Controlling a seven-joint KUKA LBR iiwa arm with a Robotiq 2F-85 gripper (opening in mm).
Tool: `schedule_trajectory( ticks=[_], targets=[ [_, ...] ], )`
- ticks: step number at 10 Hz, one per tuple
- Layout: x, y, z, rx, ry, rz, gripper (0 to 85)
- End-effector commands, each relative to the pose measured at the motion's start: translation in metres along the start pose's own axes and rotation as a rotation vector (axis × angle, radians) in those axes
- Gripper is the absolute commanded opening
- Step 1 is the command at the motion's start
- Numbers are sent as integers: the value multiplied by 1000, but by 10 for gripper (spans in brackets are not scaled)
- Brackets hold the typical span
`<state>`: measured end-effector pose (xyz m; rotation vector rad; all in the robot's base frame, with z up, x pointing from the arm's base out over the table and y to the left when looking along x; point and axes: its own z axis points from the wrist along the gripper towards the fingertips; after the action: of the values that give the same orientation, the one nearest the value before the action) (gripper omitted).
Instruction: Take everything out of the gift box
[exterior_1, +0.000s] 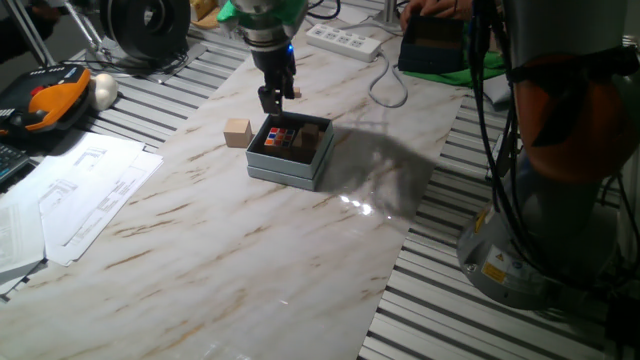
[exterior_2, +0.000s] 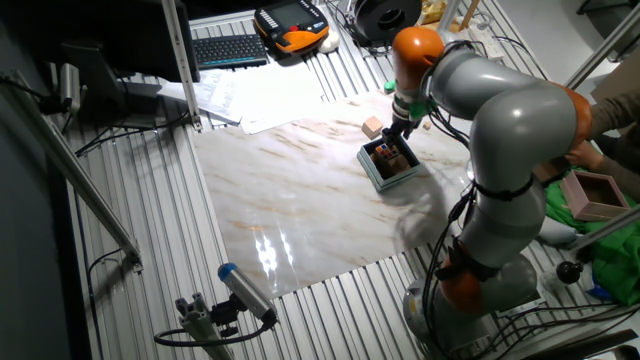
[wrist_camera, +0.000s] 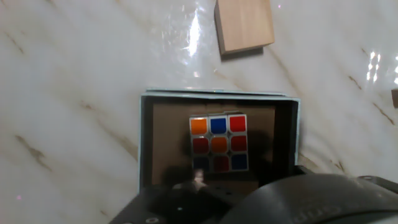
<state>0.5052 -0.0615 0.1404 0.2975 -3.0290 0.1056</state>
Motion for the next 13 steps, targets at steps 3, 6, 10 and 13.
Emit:
schedule_trajectory(
  ticks=[3, 6, 10, 13],
  targets=[
    [0, 0, 0, 55, 34, 15, 680],
    [18, -1, 17, 29, 27, 30, 680],
    [32, 6, 26, 27, 24, 50, 680],
    [42, 11, 35, 12, 11, 48, 680]
  ],
)
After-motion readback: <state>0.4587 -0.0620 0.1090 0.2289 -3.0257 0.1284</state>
